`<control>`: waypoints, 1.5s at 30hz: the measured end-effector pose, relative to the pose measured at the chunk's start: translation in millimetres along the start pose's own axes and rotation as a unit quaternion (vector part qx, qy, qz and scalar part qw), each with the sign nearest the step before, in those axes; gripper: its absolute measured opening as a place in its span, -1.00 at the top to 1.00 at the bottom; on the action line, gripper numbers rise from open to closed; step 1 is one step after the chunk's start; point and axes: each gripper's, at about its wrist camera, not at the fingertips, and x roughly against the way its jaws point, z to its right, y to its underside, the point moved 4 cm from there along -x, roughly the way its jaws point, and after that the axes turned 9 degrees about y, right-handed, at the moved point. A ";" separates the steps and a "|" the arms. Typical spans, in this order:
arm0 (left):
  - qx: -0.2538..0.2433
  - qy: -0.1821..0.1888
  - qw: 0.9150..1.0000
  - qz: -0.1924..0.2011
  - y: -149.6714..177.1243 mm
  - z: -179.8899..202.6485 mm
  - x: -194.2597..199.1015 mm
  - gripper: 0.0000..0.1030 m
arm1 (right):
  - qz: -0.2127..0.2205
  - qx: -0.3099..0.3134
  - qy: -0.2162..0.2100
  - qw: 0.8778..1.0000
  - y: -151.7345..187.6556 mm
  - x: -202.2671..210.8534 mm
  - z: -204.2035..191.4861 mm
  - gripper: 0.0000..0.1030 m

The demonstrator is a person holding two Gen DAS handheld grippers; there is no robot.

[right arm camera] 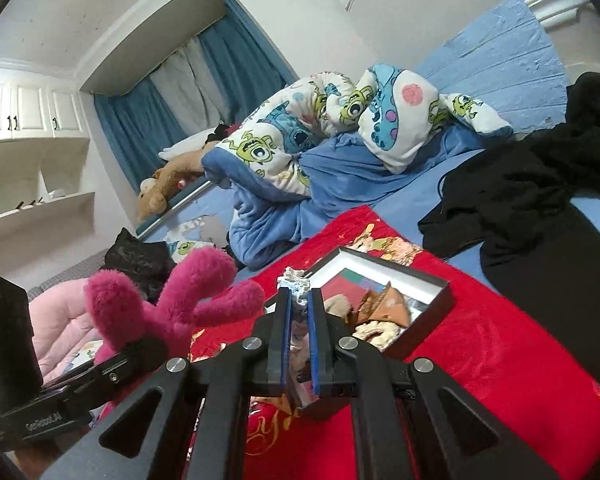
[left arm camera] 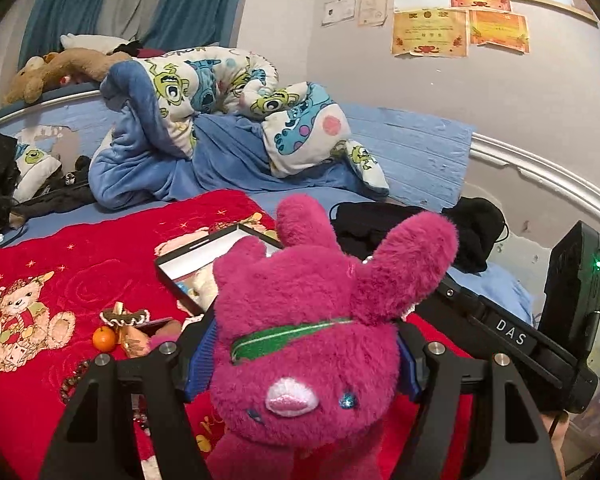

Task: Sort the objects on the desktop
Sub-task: 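Lift and carry the pink bunny with the left tool over the black box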

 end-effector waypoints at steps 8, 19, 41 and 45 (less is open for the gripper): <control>0.004 -0.004 1.000 -0.022 -26.8 4.7 -29.3 -0.43 | 0.002 -0.002 0.009 1.000 -0.9 1.8 13.4 0.84; 0.022 -0.027 0.999 -0.020 -89.1 -15.1 -87.6 -0.43 | -0.012 0.025 0.018 0.999 -0.6 -24.6 15.0 0.84; 0.065 -0.084 0.992 -0.072 -116.0 -96.7 -256.8 -0.43 | -0.036 0.102 0.041 0.993 20.7 -127.5 37.0 0.84; 0.058 -0.112 0.988 -0.095 -83.6 -107.8 -284.0 -0.43 | -0.059 0.109 0.046 0.991 28.6 -136.6 40.5 0.84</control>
